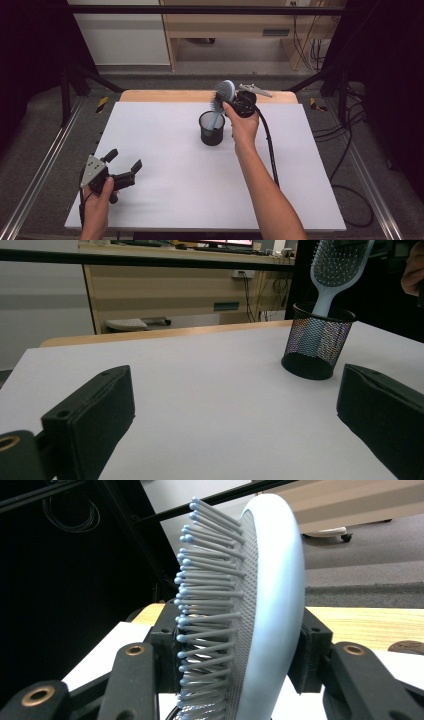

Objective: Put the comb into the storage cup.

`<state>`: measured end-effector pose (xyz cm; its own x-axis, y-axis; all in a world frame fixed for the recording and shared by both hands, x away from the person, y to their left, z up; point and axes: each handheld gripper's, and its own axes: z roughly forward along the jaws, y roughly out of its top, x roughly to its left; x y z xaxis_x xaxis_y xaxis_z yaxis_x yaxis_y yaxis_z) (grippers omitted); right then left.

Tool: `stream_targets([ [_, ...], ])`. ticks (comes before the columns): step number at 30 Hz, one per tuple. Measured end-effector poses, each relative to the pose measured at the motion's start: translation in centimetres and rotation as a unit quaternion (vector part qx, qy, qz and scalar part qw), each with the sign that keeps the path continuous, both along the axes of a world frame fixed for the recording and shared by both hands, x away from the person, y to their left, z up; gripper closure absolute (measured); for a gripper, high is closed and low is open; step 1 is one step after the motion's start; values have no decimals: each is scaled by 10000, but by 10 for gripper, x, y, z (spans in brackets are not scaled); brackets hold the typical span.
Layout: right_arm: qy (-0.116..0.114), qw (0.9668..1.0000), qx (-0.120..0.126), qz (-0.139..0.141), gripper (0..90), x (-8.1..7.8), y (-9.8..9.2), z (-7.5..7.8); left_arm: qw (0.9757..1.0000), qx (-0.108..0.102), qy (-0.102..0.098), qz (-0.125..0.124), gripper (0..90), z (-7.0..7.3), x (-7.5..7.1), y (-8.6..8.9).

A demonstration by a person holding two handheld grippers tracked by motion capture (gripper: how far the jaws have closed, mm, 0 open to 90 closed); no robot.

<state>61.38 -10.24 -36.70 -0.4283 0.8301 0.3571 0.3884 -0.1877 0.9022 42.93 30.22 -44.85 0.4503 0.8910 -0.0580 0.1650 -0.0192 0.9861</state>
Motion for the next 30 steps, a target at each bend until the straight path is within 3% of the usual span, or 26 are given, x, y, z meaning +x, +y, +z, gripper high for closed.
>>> stream_targets([
  [30, 143, 9997, 193, 8, 501, 1, 1, -14, 10000, -3, 32, -7, 21, -1, 1, 1],
])
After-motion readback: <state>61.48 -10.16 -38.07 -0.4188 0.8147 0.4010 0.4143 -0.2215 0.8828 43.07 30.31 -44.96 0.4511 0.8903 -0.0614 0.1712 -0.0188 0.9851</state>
